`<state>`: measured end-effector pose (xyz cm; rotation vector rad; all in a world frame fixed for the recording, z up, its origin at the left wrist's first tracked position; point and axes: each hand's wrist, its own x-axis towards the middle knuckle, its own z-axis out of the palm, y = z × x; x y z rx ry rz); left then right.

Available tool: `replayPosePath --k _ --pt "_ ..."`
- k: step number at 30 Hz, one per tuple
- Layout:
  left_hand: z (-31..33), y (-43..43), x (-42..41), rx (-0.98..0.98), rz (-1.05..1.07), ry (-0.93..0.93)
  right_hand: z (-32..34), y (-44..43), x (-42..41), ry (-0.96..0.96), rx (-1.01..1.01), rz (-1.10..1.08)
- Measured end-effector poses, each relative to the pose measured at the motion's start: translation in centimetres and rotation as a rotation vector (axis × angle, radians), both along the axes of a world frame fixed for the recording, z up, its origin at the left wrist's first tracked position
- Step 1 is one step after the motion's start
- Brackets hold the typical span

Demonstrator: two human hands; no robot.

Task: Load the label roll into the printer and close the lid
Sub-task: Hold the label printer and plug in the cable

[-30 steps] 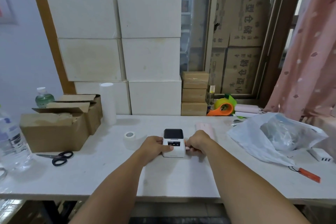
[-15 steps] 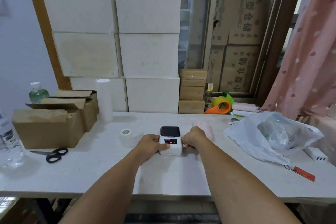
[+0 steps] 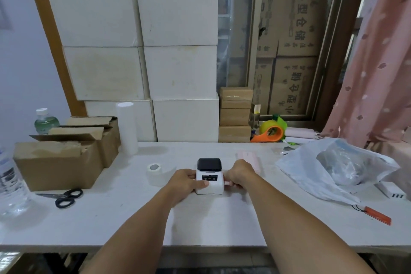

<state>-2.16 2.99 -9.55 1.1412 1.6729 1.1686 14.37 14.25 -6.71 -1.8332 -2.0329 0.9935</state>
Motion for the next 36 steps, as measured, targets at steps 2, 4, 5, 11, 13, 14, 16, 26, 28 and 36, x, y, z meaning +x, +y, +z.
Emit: replayPosePath --k 2,4,5,11,13,14,16,26,28,36 --pt "0.1 0.0 0.0 -0.007 -0.003 -0.007 0.0 0.0 -0.1 -0.005 0.033 0.025" --pt "0.2 0.0 0.0 -0.024 0.001 -0.013 0.0 -0.2 -0.2 -0.029 0.074 0.059" --pt "0.2 0.0 -0.1 -0.037 0.001 -0.007 0.1 -0.3 -0.2 -0.038 0.088 0.076" --pt "0.8 0.3 -0.4 -0.099 0.030 0.055 0.5 -0.4 0.1 -0.041 0.110 0.156" --pt "1.1 0.2 -0.2 -0.089 0.036 0.062 0.7 -0.1 -0.1 0.004 0.122 0.167" --pt "1.2 0.2 -0.1 -0.083 0.034 0.068 0.7 0.1 -0.3 0.027 0.130 0.172" --pt "1.1 0.3 -0.1 -0.074 0.026 0.076 1.0 0.0 -0.4 0.055 0.135 0.177" --pt "1.9 -0.8 0.7 -0.004 0.094 0.137 1.2 -1.4 -0.1 0.236 0.076 0.156" --pt "2.4 -0.8 0.5 0.011 0.104 0.110 1.4 -1.4 0.0 0.295 0.069 0.141" --pt "3.3 -0.1 0.1 0.067 0.154 0.020 1.3 -0.8 -0.3 0.462 0.084 0.076"
